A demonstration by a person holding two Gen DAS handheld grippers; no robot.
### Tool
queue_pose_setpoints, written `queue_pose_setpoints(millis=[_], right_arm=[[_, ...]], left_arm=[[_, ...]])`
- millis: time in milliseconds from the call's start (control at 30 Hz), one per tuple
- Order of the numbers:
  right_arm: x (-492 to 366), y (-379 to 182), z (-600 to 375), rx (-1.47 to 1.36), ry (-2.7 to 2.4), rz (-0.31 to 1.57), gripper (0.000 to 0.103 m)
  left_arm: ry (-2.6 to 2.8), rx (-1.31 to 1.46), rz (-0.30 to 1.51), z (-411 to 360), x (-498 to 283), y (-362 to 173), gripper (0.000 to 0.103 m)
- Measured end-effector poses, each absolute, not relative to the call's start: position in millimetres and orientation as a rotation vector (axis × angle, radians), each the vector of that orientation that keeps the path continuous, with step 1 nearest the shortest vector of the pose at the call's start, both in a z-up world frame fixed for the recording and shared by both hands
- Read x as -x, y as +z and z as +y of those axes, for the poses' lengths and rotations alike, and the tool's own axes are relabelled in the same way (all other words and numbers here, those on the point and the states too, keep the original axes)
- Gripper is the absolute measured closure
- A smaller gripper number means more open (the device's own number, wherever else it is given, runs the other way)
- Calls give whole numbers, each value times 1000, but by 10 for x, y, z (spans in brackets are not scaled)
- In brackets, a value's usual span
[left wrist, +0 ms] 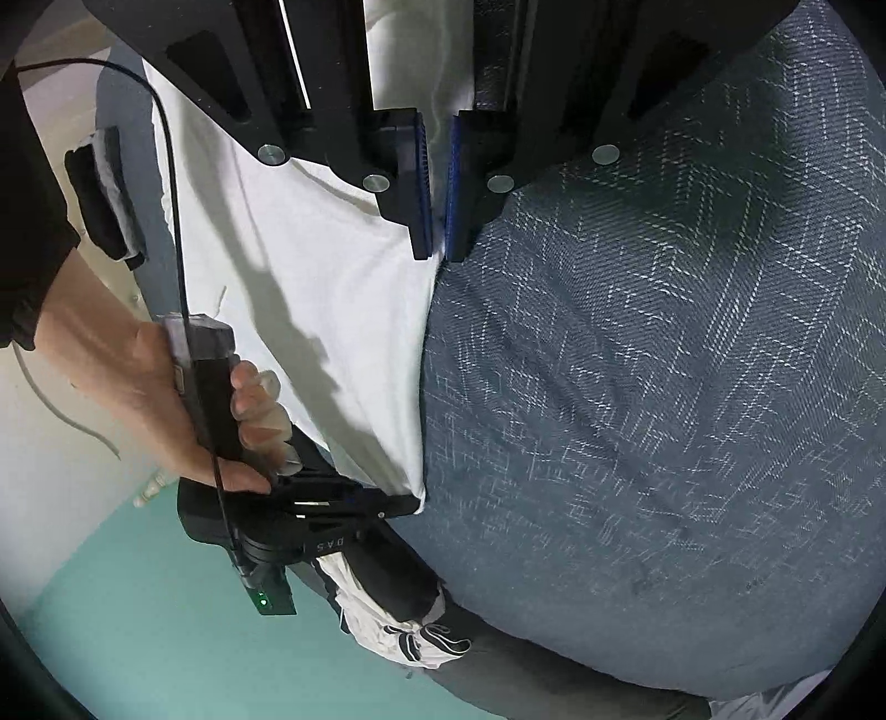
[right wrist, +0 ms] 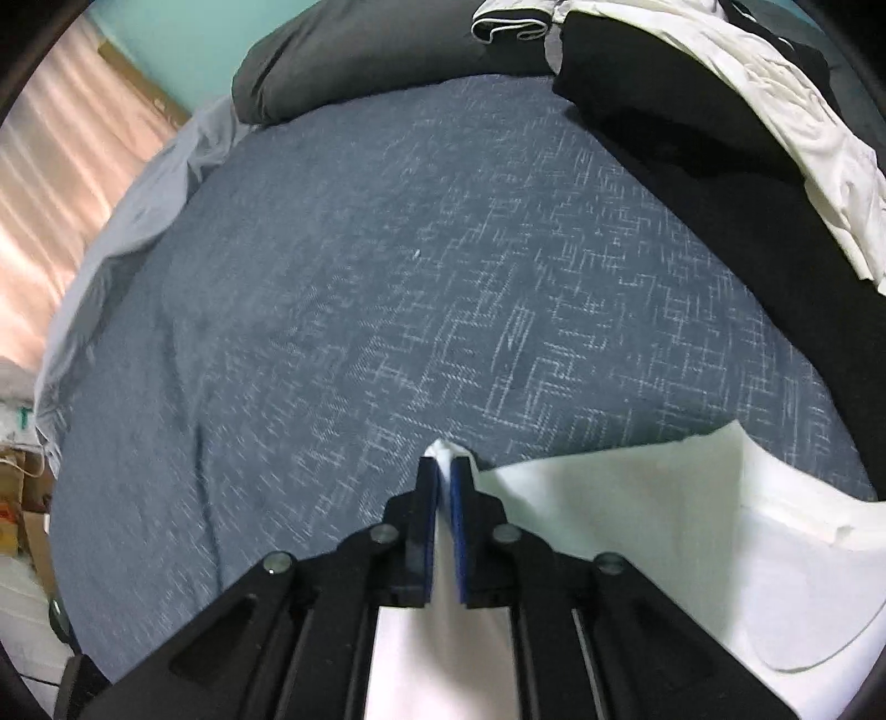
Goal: Fold clothes
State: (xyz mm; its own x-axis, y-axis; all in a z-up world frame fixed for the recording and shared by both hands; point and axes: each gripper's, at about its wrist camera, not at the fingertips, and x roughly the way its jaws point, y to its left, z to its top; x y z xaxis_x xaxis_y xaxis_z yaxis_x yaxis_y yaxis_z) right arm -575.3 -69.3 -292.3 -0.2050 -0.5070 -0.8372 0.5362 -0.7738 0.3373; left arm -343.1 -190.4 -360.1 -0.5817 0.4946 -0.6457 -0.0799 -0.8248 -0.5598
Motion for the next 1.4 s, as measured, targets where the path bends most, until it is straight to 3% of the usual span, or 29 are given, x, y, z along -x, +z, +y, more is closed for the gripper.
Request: queue_pose_setpoints(millis=[167, 333, 400, 533, 567, 633, 933, 1100, 1400], right_arm=[[5804, -2725, -549, -1341, -2061, -114, 93], [5717, -2609, -532, -1323, -2031, -4, 91], [5668, -2624, -547, -1336, -1997, 28, 77], [5584, -2720, -654, -1341, -1977, 91, 77], [5581, -2750, -686, -1348, -1988, 115, 77], [5586, -2801, -733, -1359, -2012, 132, 95], [5654, -2547, -691, -1235, -2168, 42, 99], [5607, -2232, -31, -1189, -2204, -18, 99], [5327, -2066, 2250, -1290, -2459, -13, 94]], left_arm=[[2436, 1214, -683, -1912, 3414, -3602, 98], [2434, 1217, -682, -1925, 3409, -3597, 98], [2434, 1218, -682, -1936, 3400, -3591, 98], [2432, 1222, -683, -1979, 3435, -3572, 98], [2432, 1222, -681, -1986, 3436, -3568, 98], [2432, 1223, -678, -2016, 3447, -3560, 98], [2425, 1225, -680, -1878, 3465, -3551, 98], [2426, 1223, -683, -1914, 3476, -3527, 98], [2465, 1239, -737, -2119, 3510, -3559, 103]])
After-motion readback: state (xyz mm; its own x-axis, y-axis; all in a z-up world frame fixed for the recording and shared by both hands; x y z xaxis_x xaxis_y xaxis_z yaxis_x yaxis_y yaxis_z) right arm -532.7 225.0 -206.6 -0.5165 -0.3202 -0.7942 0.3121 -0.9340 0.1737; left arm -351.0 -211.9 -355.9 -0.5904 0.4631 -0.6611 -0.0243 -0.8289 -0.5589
